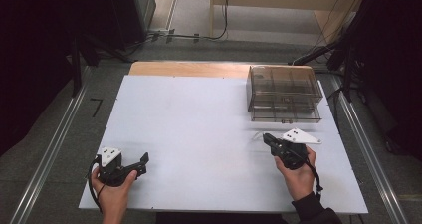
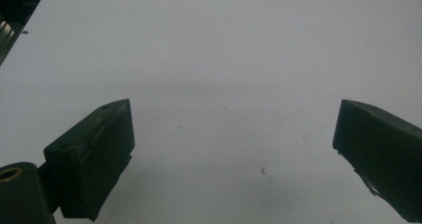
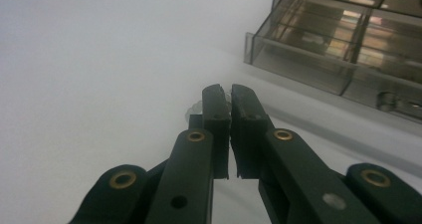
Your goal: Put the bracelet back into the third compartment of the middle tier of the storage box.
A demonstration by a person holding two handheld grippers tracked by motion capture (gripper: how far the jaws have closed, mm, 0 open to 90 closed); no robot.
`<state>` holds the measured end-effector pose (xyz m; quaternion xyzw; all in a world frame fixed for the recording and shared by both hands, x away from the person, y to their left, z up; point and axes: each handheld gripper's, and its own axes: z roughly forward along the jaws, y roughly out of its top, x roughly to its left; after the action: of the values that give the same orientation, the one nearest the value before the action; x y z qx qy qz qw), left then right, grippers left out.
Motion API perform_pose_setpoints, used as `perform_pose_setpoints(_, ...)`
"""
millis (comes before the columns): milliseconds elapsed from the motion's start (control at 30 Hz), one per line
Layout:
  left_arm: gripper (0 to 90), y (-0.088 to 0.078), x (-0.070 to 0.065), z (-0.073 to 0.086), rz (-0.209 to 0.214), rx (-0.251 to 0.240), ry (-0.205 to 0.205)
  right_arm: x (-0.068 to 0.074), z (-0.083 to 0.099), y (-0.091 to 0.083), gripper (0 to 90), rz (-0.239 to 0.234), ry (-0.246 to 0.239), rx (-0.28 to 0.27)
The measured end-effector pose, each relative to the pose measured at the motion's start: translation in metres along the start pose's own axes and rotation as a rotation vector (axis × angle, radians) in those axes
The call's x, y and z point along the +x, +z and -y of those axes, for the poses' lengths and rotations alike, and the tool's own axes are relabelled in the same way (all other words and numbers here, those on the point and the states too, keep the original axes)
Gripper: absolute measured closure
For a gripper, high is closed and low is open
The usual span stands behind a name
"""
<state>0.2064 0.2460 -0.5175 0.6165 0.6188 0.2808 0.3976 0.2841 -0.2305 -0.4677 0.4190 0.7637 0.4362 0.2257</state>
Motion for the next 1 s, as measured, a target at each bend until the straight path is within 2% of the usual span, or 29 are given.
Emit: perform_pose_setpoints(1000,3.3,0.000,0.000,0.000,0.003,0.002,-0.001,-0.034,-0.011,-0.028,83.7,0.073,0.082,-0.089)
